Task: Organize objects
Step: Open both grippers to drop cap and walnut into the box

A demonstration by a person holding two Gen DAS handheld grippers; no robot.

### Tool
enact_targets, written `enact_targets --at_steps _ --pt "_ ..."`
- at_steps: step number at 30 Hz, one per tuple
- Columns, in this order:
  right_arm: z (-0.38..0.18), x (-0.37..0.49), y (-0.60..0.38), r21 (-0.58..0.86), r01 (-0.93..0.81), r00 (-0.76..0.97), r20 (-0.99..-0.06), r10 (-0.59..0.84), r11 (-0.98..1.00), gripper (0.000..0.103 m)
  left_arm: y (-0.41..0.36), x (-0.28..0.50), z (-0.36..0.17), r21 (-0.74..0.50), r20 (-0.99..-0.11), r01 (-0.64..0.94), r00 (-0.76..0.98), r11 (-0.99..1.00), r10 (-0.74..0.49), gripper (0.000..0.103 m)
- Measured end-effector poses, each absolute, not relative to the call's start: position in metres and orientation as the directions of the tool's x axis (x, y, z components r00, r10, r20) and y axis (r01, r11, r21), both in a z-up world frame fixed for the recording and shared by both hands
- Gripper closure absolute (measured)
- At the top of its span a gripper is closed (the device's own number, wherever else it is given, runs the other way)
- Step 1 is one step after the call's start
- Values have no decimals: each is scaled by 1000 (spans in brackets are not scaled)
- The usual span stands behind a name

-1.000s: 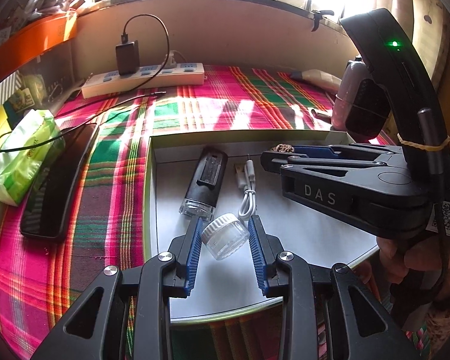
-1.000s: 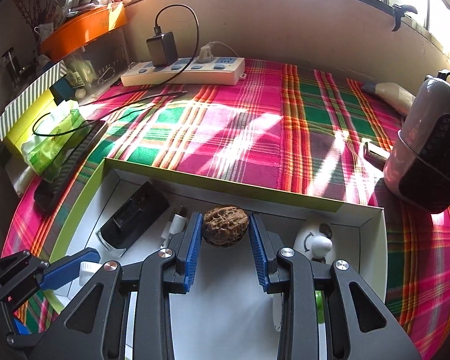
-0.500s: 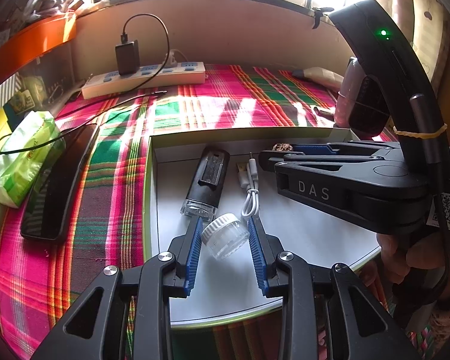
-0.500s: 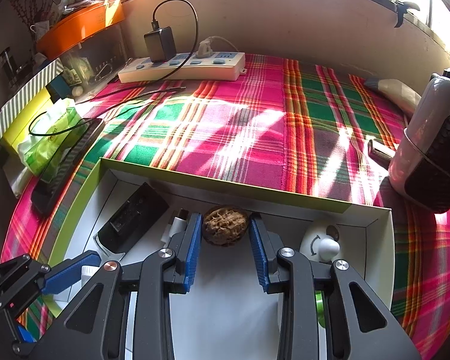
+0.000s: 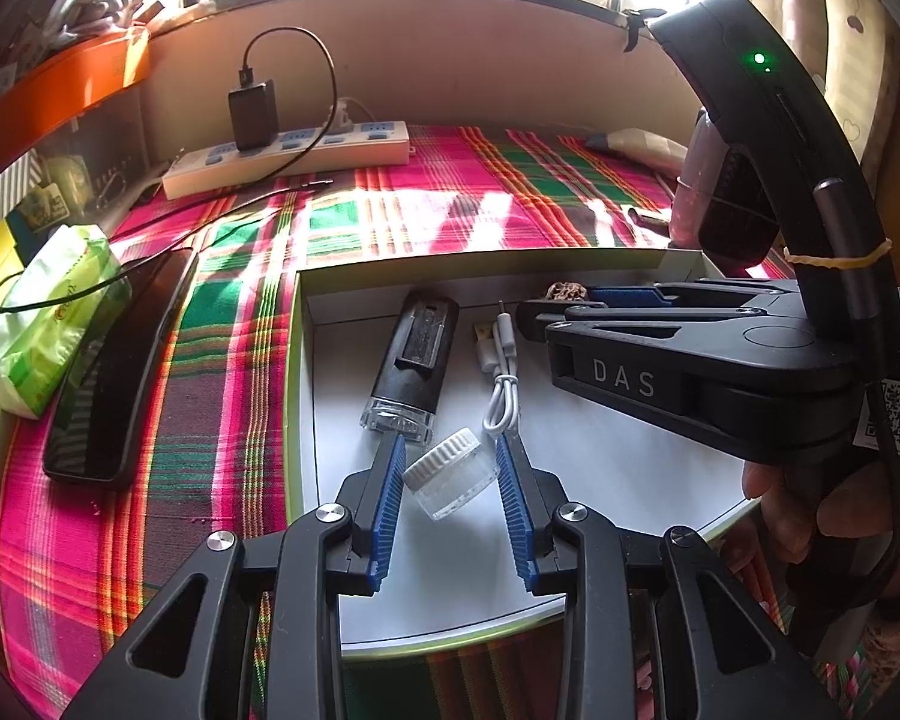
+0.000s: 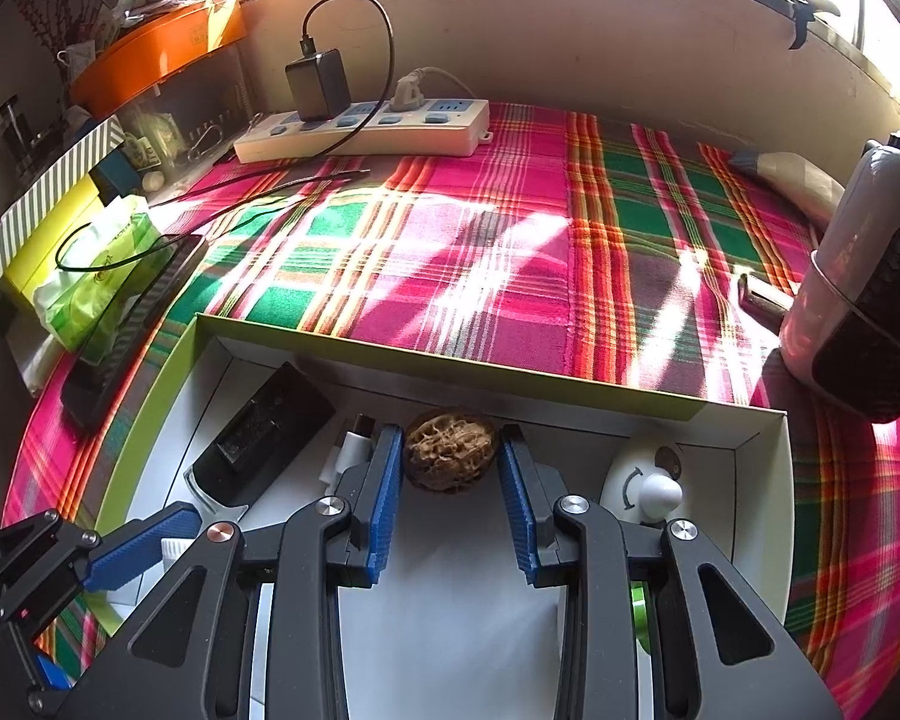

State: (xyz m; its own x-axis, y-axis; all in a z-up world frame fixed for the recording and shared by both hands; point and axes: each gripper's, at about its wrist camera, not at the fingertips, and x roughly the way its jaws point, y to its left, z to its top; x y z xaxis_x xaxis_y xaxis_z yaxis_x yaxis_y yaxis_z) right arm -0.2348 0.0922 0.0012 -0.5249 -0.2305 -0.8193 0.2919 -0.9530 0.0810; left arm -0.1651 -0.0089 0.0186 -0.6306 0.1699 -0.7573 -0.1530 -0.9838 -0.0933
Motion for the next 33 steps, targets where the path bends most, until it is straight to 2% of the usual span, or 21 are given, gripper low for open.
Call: enact_targets --at_steps 3,7,16,33 --pt "1 -235 93 82 290 -523 -821 -230 -954 69 -9 -165 18 -94 -757 -153 -630 -984 170 73" --pt "2 -234 93 85 284 -524 -821 -229 -955 60 -10 -165 19 -100 -756 -150 -631 -984 173 72" --pt "4 -232 93 86 281 -528 -818 -229 -956 54 -9 -162 19 -94 -759 -151 -629 -984 169 69" --pt "14 -214 97 96 272 -554 -798 -238 -957 48 -14 -148 27 -88 -749 -138 -644 -986 157 65"
